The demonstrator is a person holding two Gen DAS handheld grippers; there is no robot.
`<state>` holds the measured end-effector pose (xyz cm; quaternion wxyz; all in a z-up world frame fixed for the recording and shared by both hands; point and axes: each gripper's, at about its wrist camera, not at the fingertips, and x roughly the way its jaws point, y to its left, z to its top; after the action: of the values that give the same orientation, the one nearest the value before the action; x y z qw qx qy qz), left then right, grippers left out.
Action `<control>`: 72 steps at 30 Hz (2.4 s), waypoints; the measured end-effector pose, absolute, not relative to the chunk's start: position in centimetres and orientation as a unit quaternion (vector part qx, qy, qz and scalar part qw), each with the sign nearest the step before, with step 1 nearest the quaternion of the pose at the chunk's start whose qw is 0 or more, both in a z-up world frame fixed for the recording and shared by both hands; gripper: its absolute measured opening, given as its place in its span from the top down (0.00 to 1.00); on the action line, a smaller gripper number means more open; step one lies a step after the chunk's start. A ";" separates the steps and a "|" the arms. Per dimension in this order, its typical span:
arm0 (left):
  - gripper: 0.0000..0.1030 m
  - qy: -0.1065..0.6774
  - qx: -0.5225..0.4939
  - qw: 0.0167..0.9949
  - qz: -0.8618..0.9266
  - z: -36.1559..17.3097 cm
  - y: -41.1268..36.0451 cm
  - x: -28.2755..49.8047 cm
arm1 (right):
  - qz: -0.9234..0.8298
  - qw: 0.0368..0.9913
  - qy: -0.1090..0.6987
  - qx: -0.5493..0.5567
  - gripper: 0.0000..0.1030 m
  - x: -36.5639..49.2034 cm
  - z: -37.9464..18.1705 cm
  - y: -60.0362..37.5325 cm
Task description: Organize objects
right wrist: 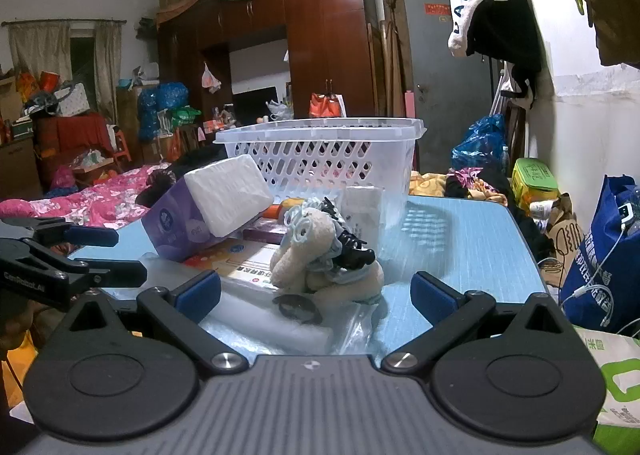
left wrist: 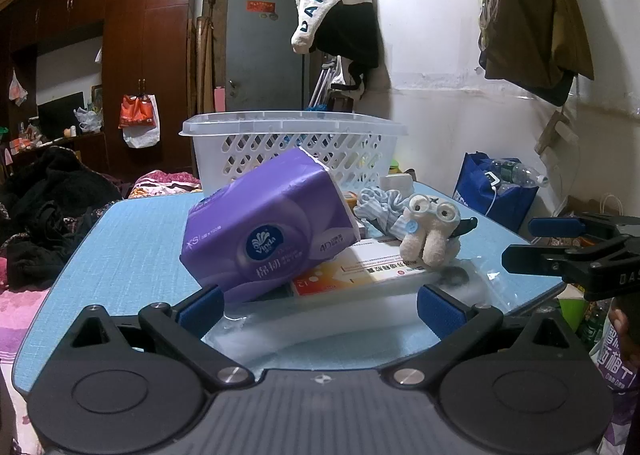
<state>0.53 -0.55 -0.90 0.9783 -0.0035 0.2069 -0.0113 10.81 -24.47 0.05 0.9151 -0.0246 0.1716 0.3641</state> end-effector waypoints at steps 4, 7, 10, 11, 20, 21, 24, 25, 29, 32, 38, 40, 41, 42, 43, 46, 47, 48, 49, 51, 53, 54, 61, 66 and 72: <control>0.00 0.209 0.000 0.978 -0.011 -1.0 -0.7 0.5 | 0.364 0.915 0.172 -0.026 0.00 10.7 0.0 -24.5; 0.00 0.208 0.001 0.978 -0.011 -0.9 -0.7 0.5 | 0.364 0.915 0.172 -0.026 0.00 10.7 0.0 -24.5; 0.00 0.208 0.000 0.978 -0.010 -0.9 -0.6 0.5 | 0.363 0.915 0.173 -0.026 0.00 10.7 0.0 -24.4; 0.00 0.208 0.000 0.978 -0.010 -0.9 -0.6 0.5 | 0.363 0.915 0.174 -0.026 0.00 10.8 0.0 -24.5; 0.00 0.208 0.003 0.978 -0.010 -0.9 -0.7 0.5 | 0.361 0.915 0.178 -0.028 0.00 11.0 -0.1 -24.6; 0.00 0.208 0.003 0.978 -0.010 -0.9 -0.7 0.5 | 0.361 0.915 0.179 -0.028 0.00 11.0 -0.1 -24.6; 0.00 0.208 0.002 0.978 -0.010 -0.9 -0.7 0.5 | 0.361 0.915 0.179 -0.028 0.00 11.0 -0.1 -24.6; 0.00 0.208 0.003 0.978 -0.010 -0.9 -0.7 0.5 | 0.361 0.915 0.179 -0.028 0.00 11.0 -0.1 -24.6; 0.00 0.208 0.004 0.978 -0.009 -0.9 -0.7 0.6 | 0.362 0.915 0.179 -0.028 0.00 11.0 0.0 -24.6; 0.00 0.208 0.005 0.978 -0.009 -0.9 -0.7 0.6 | 0.361 0.915 0.179 -0.028 0.00 11.0 -0.1 -24.6; 0.00 0.208 0.008 0.978 -0.010 -0.9 -0.8 0.5 | 0.361 0.914 0.181 -0.028 0.00 11.1 -0.1 -24.6; 0.00 0.208 0.007 0.978 -0.010 -0.9 -0.8 0.5 | 0.361 0.914 0.181 -0.029 0.00 11.1 -0.2 -24.6; 0.00 0.208 0.007 0.978 -0.010 -0.9 -0.8 0.5 | 0.360 0.915 0.181 -0.029 0.00 11.1 -0.2 -24.6; 0.00 0.208 0.007 0.978 -0.009 -0.9 -0.8 0.5 | 0.361 0.914 0.182 -0.029 0.00 11.1 -0.2 -24.6; 0.00 0.208 0.007 0.978 -0.010 -0.9 -0.8 0.5 | 0.361 0.914 0.182 -0.029 0.00 11.1 -0.2 -24.7; 0.00 0.208 0.008 0.978 -0.010 -1.0 -0.8 0.5 | 0.361 0.914 0.181 -0.029 0.00 11.1 -0.2 -24.6; 0.00 0.208 0.008 0.978 -0.010 -1.0 -0.8 0.5 | 0.361 0.914 0.181 -0.029 0.00 11.1 -0.2 -24.6; 0.00 0.209 0.008 0.978 -0.010 -1.0 -0.9 0.5 | 0.361 0.914 0.181 -0.029 0.00 11.1 -0.2 -24.7; 0.00 0.209 0.009 0.978 -0.010 -1.0 -0.9 0.5 | 0.361 0.914 0.181 -0.029 0.00 11.1 -0.2 -24.6; 0.00 0.210 0.010 0.978 -0.011 -1.1 -0.9 0.5 | 0.361 0.914 0.182 -0.029 0.00 11.1 -0.2 -24.6; 0.00 0.210 0.010 0.978 -0.011 -1.1 -0.9 0.5 | 0.361 0.914 0.182 -0.029 0.00 11.1 -0.2 -24.6; 0.00 0.210 0.010 0.978 -0.011 -1.1 -0.9 0.5 | 0.361 0.914 0.182 -0.029 0.00 11.1 -0.2 -24.7; 0.00 0.212 0.012 0.977 -0.012 -1.2 -1.0 0.6 | 0.360 0.914 0.183 -0.029 0.00 11.1 -0.2 -24.7; 0.00 0.213 0.014 0.977 -0.013 -1.1 -1.1 0.6 | 0.360 0.914 0.183 -0.030 0.00 11.1 -0.2 -24.7; 0.00 0.215 0.015 0.976 -0.013 -1.2 -1.2 0.6 | 0.360 0.914 0.184 -0.029 0.00 11.1 -0.2 -24.7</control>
<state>0.63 -1.22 -1.16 0.9765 0.0151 0.2147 -0.0127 11.12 -24.69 -0.17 0.9142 -0.0294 0.1835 0.3601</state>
